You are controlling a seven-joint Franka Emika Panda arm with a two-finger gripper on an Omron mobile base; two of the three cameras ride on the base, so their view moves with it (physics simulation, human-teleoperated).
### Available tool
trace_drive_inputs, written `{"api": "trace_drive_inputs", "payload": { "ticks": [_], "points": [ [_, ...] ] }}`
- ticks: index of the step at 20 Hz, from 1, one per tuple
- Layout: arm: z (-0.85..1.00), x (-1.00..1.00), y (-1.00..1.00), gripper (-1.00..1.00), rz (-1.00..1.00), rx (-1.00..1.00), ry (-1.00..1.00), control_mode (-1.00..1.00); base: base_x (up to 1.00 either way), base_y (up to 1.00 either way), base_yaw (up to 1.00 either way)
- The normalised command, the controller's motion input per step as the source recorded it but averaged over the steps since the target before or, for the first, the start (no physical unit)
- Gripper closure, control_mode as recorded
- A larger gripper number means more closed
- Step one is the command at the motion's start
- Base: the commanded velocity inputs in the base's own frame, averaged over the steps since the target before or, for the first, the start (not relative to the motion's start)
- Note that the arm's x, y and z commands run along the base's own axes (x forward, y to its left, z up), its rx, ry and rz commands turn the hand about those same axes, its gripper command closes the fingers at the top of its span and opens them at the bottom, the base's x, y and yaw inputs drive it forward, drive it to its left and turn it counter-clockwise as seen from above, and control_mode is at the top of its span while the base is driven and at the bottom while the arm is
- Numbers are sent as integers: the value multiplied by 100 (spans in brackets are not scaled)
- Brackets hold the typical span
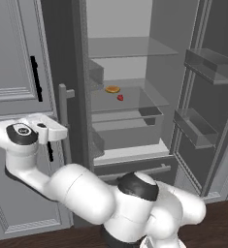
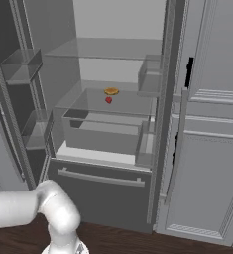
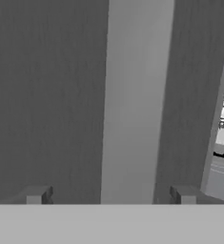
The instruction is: Take the strawberry from the fridge and place it on top of the pancake, located on the dining counter.
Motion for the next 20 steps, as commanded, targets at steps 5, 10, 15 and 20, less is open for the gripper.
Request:
{"api": "trace_drive_inputs", "payload": {
  "ticks": [5,10,15,20],
  "points": [
    [-1,-4,40,-100,-9,2,1,-100,0,0,0],
    [-22,-93,-40,-100,22,19,4,-100,0,0,0],
    [-25,-100,-88,-100,46,40,1,-100,0,0,0],
    [-17,-100,-100,-100,38,50,0,-100,0,0,0]
  ]
}}
